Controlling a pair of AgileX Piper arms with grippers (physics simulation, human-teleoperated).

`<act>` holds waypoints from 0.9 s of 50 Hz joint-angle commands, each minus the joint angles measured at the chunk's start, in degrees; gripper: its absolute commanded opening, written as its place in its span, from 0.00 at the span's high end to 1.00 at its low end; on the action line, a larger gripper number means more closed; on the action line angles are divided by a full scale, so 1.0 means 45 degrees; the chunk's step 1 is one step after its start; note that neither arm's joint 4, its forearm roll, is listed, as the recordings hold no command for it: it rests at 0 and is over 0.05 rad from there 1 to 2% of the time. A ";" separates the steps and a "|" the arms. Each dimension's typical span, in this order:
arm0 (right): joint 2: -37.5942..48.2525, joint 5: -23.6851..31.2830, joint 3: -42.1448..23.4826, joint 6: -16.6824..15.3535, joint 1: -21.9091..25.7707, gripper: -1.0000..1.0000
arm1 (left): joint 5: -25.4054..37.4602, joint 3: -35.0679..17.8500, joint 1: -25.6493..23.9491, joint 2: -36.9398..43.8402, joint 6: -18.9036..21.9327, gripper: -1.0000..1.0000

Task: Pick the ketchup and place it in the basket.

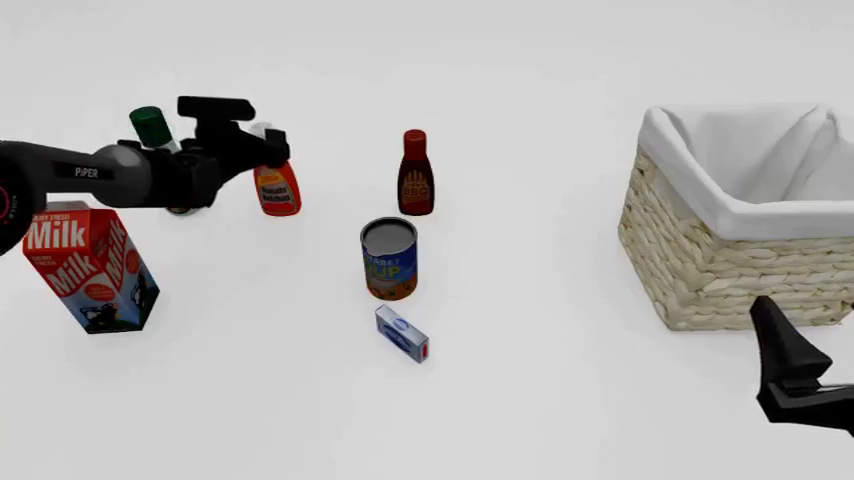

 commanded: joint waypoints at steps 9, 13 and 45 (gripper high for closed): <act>0.0294 -0.0213 0.0000 0.0032 0.0022 0.00 | 0.0068 -0.0339 0.0034 0.0368 -0.0090 0.00; 0.0286 -0.0193 0.0001 0.0044 0.0031 0.00 | 0.0047 -0.0283 0.0022 0.0317 -0.0100 1.00; -0.0706 0.0535 0.0001 0.0088 0.0027 0.00 | 0.0403 0.0752 0.0198 -0.2341 0.0204 1.00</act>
